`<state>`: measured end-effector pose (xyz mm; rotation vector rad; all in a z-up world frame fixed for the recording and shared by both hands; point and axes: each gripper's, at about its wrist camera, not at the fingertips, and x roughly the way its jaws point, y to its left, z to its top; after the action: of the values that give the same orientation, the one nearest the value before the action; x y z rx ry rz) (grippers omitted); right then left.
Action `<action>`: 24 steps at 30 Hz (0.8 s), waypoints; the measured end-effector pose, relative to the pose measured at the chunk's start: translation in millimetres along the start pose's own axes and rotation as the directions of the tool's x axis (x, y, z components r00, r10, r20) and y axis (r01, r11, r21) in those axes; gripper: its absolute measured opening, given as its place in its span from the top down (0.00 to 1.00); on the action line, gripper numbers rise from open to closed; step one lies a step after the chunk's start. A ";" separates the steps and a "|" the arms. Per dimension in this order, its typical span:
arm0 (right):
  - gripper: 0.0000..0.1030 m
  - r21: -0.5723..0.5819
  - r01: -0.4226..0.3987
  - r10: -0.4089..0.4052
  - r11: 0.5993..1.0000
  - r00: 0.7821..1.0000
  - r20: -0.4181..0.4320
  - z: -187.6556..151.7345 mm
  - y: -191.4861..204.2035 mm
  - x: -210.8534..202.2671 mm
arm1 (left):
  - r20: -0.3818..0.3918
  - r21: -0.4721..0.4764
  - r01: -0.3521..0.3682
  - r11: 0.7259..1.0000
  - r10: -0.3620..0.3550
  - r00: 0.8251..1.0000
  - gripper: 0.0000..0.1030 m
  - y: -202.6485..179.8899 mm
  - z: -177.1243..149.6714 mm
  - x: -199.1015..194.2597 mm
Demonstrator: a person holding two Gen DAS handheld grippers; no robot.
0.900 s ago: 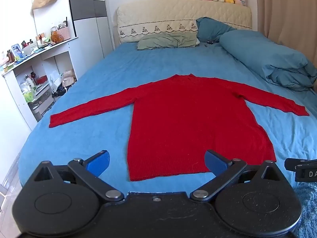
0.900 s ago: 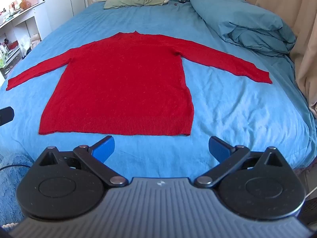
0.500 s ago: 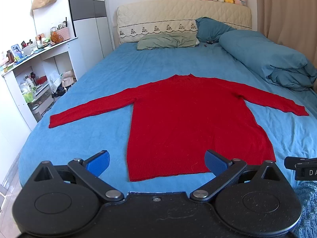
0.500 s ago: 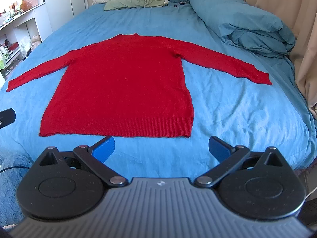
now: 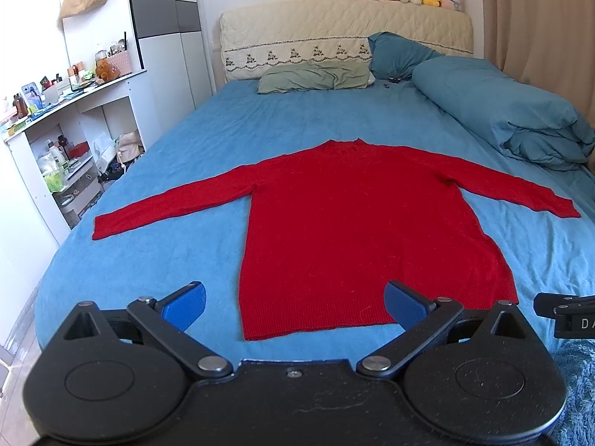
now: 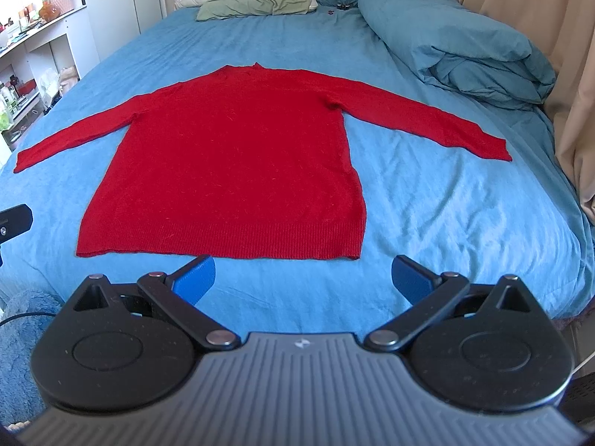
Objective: Fold small clothes
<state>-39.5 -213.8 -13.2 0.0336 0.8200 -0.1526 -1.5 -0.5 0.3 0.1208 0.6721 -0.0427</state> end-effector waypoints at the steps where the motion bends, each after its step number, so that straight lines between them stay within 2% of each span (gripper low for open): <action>1: 0.00 0.000 0.000 0.000 1.000 1.000 0.000 0.3 0.9 -0.3 | -0.001 0.000 0.001 1.000 -0.001 1.000 0.00 0.0 0.2 0.0; 24: 0.00 -0.001 -0.004 0.004 1.000 1.000 0.001 0.8 1.8 0.1 | 0.011 -0.015 -0.009 1.000 0.009 1.000 0.00 1.7 -0.7 -1.0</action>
<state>-38.6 -212.1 -12.8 0.0338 0.8186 -0.1481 -2.6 1.2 0.5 0.1089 0.6602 -0.0299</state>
